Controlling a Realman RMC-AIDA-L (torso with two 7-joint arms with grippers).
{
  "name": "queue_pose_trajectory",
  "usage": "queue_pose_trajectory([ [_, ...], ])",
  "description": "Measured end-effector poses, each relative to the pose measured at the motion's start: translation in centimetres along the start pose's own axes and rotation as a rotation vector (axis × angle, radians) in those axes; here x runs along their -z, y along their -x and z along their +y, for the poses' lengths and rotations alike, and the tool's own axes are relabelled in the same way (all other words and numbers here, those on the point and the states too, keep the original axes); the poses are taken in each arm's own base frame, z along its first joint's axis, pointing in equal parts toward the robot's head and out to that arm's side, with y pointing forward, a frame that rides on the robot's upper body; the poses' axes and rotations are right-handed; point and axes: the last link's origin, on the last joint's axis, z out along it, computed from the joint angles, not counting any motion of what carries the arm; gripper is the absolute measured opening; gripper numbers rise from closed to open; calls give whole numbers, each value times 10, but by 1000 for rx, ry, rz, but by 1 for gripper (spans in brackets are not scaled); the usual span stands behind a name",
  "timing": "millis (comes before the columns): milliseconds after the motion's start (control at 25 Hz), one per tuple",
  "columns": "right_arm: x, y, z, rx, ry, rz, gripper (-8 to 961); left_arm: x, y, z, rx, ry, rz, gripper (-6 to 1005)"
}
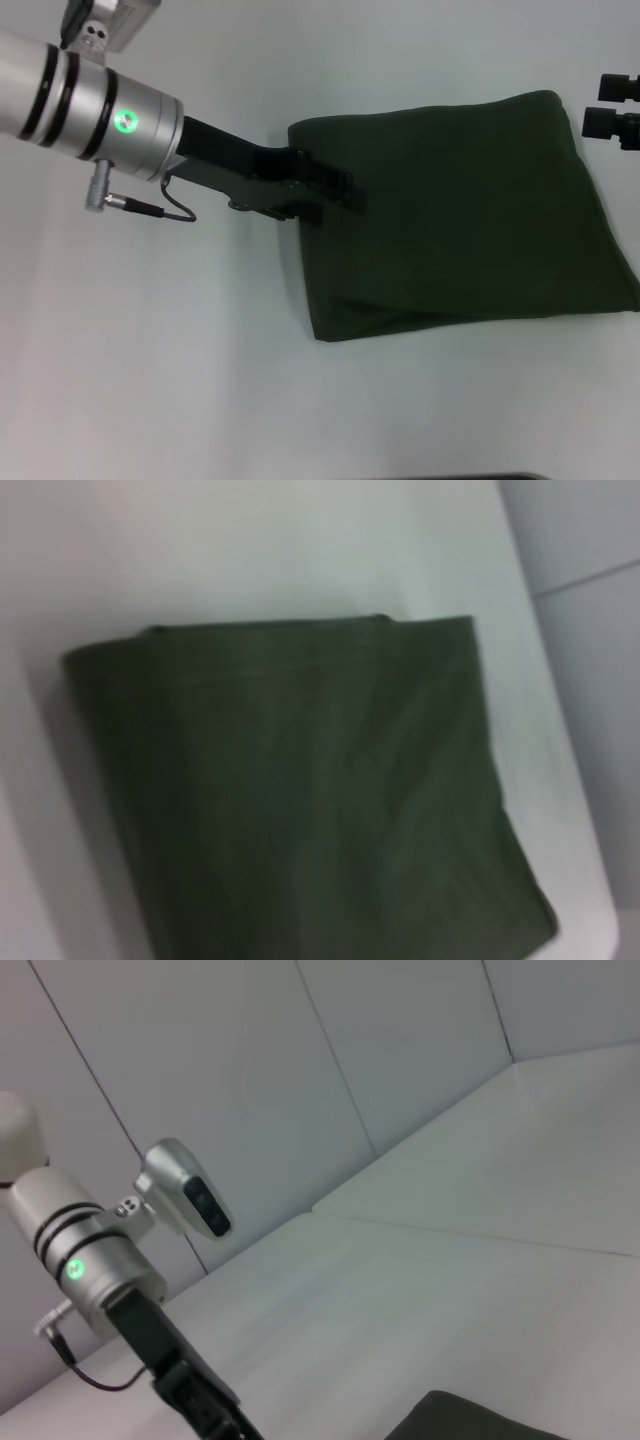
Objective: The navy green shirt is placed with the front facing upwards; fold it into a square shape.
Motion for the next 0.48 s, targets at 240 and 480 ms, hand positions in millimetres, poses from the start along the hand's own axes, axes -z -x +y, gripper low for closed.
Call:
queue_pose_trajectory([
  [240,1,-1,1,-17,3,-1,882,-6,-2,-9,51,-21,21,662],
  [480,-7,-10,9,45,48,13,882,7,17,-9,-220,83,-8,663],
])
